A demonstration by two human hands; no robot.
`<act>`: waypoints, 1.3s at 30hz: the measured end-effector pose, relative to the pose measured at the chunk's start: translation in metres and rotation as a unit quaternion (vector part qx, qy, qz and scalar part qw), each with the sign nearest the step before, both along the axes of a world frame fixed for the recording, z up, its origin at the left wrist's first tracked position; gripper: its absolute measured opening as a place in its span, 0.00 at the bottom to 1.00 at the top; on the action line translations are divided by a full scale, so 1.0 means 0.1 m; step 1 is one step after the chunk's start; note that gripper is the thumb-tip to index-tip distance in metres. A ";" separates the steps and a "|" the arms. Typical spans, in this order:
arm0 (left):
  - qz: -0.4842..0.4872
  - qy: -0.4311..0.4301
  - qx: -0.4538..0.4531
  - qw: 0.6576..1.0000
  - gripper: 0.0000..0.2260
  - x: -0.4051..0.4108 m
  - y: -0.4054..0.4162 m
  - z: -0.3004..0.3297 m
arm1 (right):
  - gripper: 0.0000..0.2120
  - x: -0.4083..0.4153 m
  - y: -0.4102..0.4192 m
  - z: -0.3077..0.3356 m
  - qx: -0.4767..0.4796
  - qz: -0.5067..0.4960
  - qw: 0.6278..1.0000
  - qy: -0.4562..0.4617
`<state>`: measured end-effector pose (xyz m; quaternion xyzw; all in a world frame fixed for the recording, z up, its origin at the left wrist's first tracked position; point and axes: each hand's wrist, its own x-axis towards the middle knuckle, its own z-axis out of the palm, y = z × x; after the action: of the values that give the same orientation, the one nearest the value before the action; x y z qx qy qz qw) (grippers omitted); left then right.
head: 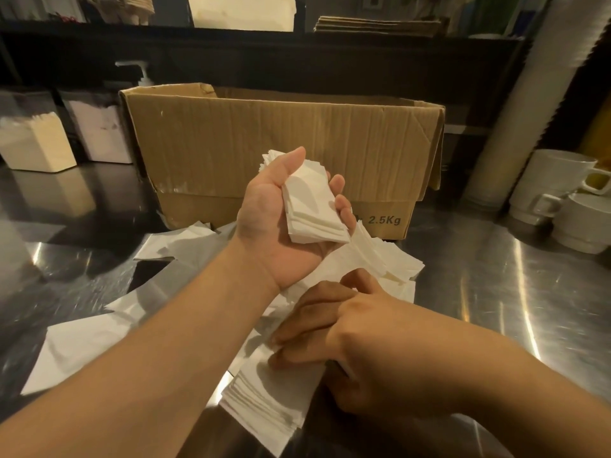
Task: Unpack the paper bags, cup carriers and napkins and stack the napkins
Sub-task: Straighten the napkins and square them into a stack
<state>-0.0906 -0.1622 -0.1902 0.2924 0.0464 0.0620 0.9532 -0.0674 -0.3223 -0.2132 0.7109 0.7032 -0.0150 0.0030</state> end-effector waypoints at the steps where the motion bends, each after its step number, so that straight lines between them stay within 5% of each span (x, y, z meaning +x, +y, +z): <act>1: 0.001 0.000 0.000 1.000 0.19 0.00 0.00 0.00 | 0.26 0.00 0.00 -0.03 0.010 0.000 1.000 -0.012; 9: 0.002 0.002 0.013 1.000 0.18 -0.01 -0.01 0.00 | 0.13 0.07 0.06 -0.16 0.113 0.043 0.993 -0.016; 14: -0.008 0.003 0.008 1.000 0.17 0.00 -0.01 0.02 | 0.09 0.16 0.01 -0.12 0.199 -0.003 0.970 0.141; 16: -0.013 0.007 0.000 1.000 0.17 0.01 0.01 0.02 | 0.08 0.21 -0.04 -0.07 0.238 -0.037 0.936 0.257; 19: -0.015 0.022 0.009 1.000 0.21 0.01 0.04 0.03 | 0.07 0.31 -0.16 0.09 0.279 -0.075 0.813 0.505; 21: 0.026 0.013 -0.003 1.000 0.19 0.01 0.03 0.03 | 0.09 0.43 -0.23 0.17 0.300 -0.137 0.749 0.574; 26: 0.103 -0.001 -0.039 0.994 0.15 0.00 0.01 0.06 | 0.07 0.76 -0.30 0.19 0.272 -0.331 0.733 0.528; 30: 0.099 -0.003 -0.031 0.995 0.17 0.01 0.00 0.04 | 0.13 0.83 -0.21 0.09 0.179 -0.467 0.802 0.328; 39: 0.073 -0.001 -0.030 0.997 0.17 0.00 -0.04 0.03 | 0.33 0.86 -0.14 -0.01 0.097 -0.476 0.832 0.269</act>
<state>-0.0904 -0.1663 -0.1868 0.2599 0.0683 0.1300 0.9544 0.0181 -0.3363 -0.2139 0.9223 0.2486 -0.1364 -0.2626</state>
